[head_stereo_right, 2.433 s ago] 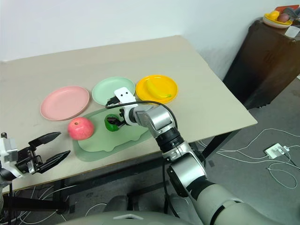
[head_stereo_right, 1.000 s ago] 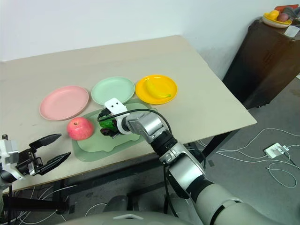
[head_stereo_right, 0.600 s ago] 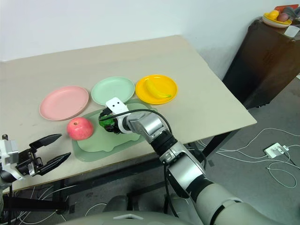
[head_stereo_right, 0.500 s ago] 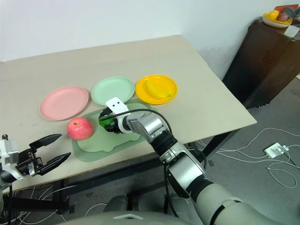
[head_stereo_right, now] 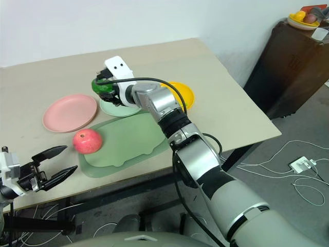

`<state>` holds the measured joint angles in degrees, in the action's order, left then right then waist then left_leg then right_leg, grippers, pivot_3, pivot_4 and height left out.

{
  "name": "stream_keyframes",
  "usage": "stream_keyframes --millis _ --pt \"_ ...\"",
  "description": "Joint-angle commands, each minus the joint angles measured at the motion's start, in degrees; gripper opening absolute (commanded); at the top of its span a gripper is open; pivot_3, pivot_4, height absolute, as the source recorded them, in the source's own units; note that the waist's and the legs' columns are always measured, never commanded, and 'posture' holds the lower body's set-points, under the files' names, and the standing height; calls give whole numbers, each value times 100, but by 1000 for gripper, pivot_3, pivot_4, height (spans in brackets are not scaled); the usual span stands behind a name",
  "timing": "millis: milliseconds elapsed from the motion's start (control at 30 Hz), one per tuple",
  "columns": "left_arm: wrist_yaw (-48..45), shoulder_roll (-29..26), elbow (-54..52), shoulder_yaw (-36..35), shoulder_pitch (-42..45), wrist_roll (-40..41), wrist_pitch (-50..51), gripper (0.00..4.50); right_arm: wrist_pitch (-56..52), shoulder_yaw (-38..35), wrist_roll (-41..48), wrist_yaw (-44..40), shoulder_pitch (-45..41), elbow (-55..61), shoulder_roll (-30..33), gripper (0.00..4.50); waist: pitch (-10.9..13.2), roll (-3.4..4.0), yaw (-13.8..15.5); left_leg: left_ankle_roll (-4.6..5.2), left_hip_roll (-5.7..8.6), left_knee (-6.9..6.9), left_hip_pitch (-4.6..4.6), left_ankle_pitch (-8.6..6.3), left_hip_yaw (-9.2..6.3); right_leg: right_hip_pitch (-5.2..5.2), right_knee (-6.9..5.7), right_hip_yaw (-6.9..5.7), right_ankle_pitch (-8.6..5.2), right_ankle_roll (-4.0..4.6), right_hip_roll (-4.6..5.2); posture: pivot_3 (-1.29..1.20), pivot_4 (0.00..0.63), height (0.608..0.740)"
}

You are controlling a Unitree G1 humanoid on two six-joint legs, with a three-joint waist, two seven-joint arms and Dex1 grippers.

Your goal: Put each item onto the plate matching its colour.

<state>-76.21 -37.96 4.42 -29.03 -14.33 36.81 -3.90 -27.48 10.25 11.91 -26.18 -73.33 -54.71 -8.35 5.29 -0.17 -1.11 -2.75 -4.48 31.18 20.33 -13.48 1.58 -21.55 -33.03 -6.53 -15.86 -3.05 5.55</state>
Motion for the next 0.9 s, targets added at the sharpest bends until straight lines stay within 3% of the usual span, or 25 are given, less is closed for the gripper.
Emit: stream_keyframes --millis 33,267,533,733,900 --pt "33 -56 -168 -177 -51 105 -12 4500 853 -253 -202 84 -379 -814 -195 2487 2 -1 -8 0 0 0 0 0 0 0 -2 0 0 0 0 0 150 740" --pt "185 65 -354 -241 -239 133 -69 4500 1582 -483 -549 371 -548 -1736 -429 2487 3 -2 -13 1 -5 -1 -1 0 1 -2 -3 1 1 0 -2 0 150 740" --pt "296 148 -495 -411 -454 194 -40 4500 1907 -631 -821 517 -555 -1973 -530 2487 4 -2 -2 -1 -6 -1 -2 0 1 -2 -1 1 -3 6 1 0 150 740" --pt "330 119 -487 -479 -457 216 -35 4500 1938 -755 -909 505 -494 -1995 -597 4382 4 -2 -9 0 -6 -1 -2 0 2 -2 -2 1 -4 9 2 0 150 740" --pt "357 153 -499 -522 -497 207 -73 4500 1973 -801 -967 426 -475 -1988 -678 4484 4 -2 -7 0 -7 -1 -2 0 2 -2 -2 1 -4 9 1 0 150 740"
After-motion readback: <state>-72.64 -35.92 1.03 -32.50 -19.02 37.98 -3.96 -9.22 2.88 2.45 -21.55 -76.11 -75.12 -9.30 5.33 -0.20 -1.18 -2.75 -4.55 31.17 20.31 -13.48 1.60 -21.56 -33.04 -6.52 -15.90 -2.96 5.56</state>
